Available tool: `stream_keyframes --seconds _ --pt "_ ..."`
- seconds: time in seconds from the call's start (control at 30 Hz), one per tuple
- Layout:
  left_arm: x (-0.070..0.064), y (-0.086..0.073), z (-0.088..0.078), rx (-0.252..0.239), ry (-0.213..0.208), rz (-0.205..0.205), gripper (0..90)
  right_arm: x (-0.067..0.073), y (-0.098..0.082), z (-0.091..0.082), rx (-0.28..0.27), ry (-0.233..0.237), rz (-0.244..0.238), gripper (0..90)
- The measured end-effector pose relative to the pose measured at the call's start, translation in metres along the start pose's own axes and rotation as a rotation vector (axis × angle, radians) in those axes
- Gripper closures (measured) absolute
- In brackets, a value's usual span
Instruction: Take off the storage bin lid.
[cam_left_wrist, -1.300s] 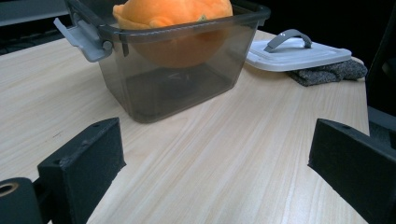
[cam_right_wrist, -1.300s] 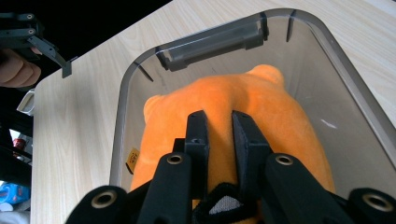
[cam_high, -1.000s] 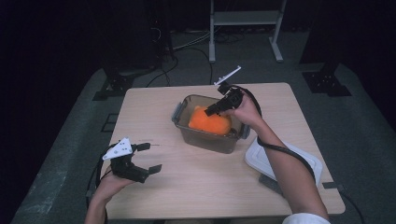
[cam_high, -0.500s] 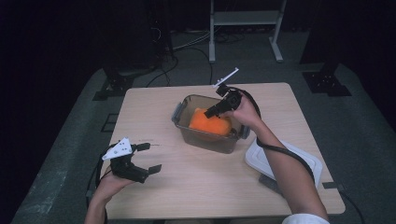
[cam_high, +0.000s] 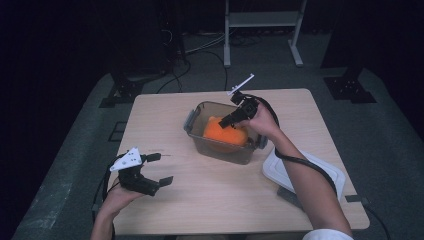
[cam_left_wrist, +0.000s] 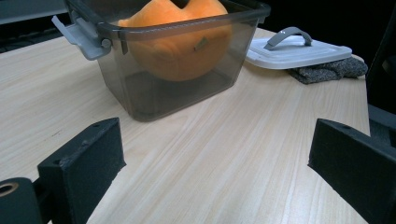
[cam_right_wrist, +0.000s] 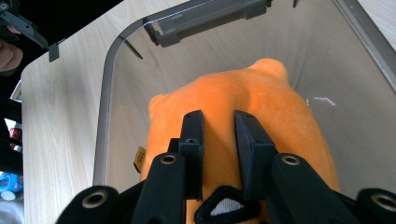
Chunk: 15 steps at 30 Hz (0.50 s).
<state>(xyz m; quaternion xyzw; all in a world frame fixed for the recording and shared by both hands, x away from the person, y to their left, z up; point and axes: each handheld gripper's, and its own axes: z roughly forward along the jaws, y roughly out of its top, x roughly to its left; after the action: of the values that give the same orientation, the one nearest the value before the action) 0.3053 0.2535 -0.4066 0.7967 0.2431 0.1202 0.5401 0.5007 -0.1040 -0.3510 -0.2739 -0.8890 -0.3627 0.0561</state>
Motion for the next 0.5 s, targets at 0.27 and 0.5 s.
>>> stream_keyframes --seconds 0.27,0.5 --pt "-0.0007 0.0001 0.0009 0.001 -0.003 0.001 2.6 0.0006 -0.0013 -0.001 0.001 -0.002 0.003 71.6" --pt "-0.0007 0.0003 0.0011 0.001 -0.004 0.002 2.6 0.0008 -0.0035 0.0001 0.01 -0.011 0.0 70.7"
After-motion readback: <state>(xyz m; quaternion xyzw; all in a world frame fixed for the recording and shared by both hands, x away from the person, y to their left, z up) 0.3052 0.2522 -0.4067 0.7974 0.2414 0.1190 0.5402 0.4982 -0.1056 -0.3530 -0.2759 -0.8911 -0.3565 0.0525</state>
